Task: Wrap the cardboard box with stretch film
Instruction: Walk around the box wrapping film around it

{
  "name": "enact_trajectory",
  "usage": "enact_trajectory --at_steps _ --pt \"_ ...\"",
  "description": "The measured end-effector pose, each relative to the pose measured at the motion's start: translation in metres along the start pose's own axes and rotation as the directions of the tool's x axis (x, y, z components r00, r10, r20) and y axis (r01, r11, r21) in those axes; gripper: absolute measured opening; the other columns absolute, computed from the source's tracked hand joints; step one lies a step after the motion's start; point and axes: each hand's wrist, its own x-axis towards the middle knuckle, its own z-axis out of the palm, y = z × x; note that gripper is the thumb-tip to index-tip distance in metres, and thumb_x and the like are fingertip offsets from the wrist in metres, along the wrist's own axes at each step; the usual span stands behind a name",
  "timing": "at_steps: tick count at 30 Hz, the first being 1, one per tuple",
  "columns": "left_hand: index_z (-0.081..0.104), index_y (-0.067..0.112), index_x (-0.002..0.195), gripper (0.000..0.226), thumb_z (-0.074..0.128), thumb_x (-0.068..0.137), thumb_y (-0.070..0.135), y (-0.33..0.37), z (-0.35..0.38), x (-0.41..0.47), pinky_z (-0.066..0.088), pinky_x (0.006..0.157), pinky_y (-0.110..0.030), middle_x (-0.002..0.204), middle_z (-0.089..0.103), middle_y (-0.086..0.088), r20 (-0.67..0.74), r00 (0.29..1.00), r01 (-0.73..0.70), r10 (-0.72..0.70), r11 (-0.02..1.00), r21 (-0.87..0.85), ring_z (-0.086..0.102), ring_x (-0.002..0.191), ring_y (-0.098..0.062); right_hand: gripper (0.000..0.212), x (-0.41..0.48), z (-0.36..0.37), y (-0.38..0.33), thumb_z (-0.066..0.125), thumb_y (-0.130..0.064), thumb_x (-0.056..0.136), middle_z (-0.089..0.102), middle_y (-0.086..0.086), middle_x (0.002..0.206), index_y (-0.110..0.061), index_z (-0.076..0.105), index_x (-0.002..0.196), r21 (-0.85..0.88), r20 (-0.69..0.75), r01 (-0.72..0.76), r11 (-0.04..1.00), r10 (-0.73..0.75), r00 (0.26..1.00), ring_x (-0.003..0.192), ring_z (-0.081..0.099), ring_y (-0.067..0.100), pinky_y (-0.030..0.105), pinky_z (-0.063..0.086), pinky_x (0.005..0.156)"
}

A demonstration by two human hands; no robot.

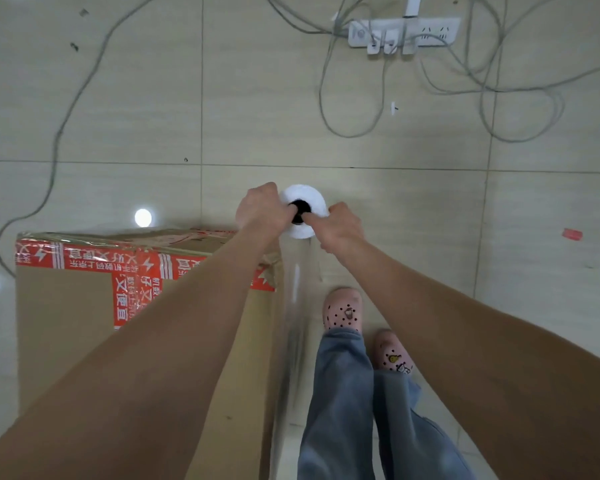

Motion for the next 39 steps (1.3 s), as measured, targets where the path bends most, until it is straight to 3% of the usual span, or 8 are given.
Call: enact_trajectory --at_steps 4,8,12,16,20,30,36,39 --pt "0.048 0.014 0.093 0.027 0.060 0.082 0.036 -0.013 -0.009 0.010 0.039 0.063 -0.031 0.097 0.055 -0.006 0.049 0.998 -0.044 0.042 0.998 0.051 0.052 0.083 -0.025 0.043 0.006 0.016 -0.012 0.061 -0.033 0.084 0.061 0.008 0.111 -0.009 0.048 0.118 -0.015 -0.066 0.044 0.999 -0.045 0.997 0.089 0.058 0.026 0.031 0.039 0.066" --pt "0.049 0.013 0.120 0.036 0.058 0.086 0.021 -0.002 -0.010 0.016 0.043 0.068 -0.033 0.110 0.057 -0.008 0.039 0.955 -0.298 0.295 0.937 0.181 0.057 0.101 -0.029 0.033 0.007 0.011 -0.022 0.058 -0.027 0.085 0.061 0.005 0.103 -0.014 0.053 0.115 -0.190 -0.078 0.109 0.976 -0.126 0.989 0.092 0.058 0.025 0.029 0.038 0.067" --pt "0.055 0.011 0.113 0.026 0.050 0.087 0.014 0.004 -0.011 0.022 0.040 0.067 -0.033 0.110 0.056 -0.008 -0.009 0.907 -0.399 0.422 0.864 0.306 0.058 0.100 -0.029 0.029 0.014 0.006 -0.043 0.055 -0.026 0.086 0.065 0.003 0.103 -0.023 0.057 0.114 -0.358 -0.089 0.171 0.918 -0.215 0.973 0.096 0.061 0.025 0.028 0.038 0.068" --pt "0.056 0.007 0.106 0.021 0.051 0.085 0.010 -0.013 -0.019 0.031 0.039 0.065 -0.034 0.105 0.057 -0.012 -0.084 0.948 -0.282 0.307 0.933 0.224 0.058 0.094 -0.033 0.033 0.013 0.015 -0.055 0.060 -0.030 0.085 0.063 0.001 0.101 -0.021 0.053 0.116 -0.304 -0.100 0.192 0.933 -0.232 0.968 0.091 0.059 0.024 0.029 0.040 0.067" --pt "0.055 0.006 0.104 0.022 0.056 0.084 0.016 -0.034 -0.022 0.032 0.040 0.063 -0.033 0.102 0.061 -0.013 -0.090 0.995 -0.059 0.054 0.996 -0.060 0.059 0.090 -0.031 0.053 0.004 0.024 -0.058 0.066 -0.041 0.080 0.057 0.000 0.103 -0.017 0.045 0.122 -0.203 -0.059 0.084 0.976 -0.098 0.993 0.088 0.056 0.023 0.029 0.038 0.065" --pt "0.056 0.005 0.094 0.021 0.060 0.083 0.023 -0.085 -0.018 0.030 0.040 0.063 -0.030 0.098 0.065 -0.013 0.020 0.959 0.259 -0.283 0.846 -0.467 0.061 0.089 -0.030 0.039 0.010 0.059 -0.101 0.062 -0.024 0.082 0.061 0.002 0.109 -0.022 0.053 0.120 -0.373 0.051 0.267 0.888 -0.268 0.962 0.099 0.057 0.023 0.027 0.038 0.068" --pt "0.052 0.008 0.091 0.017 0.059 0.083 0.022 -0.094 -0.036 0.043 0.039 0.063 -0.030 0.097 0.062 -0.012 0.009 0.944 0.289 -0.330 0.814 -0.504 0.058 0.087 -0.028 0.031 0.021 0.069 -0.123 0.061 -0.022 0.082 0.063 0.002 0.106 -0.017 0.058 0.113 -0.396 0.095 0.322 0.860 -0.311 0.946 0.085 0.055 0.021 0.027 0.040 0.065" --pt "0.052 0.008 0.090 0.019 0.060 0.083 0.024 -0.108 -0.039 0.045 0.039 0.062 -0.030 0.094 0.062 -0.011 0.008 0.919 0.340 -0.393 0.784 -0.519 0.059 0.085 -0.029 0.033 0.024 0.079 -0.137 0.061 -0.021 0.084 0.063 0.003 0.111 -0.018 0.058 0.117 -0.406 0.153 0.399 0.822 -0.369 0.917 0.093 0.058 0.022 0.027 0.042 0.069"
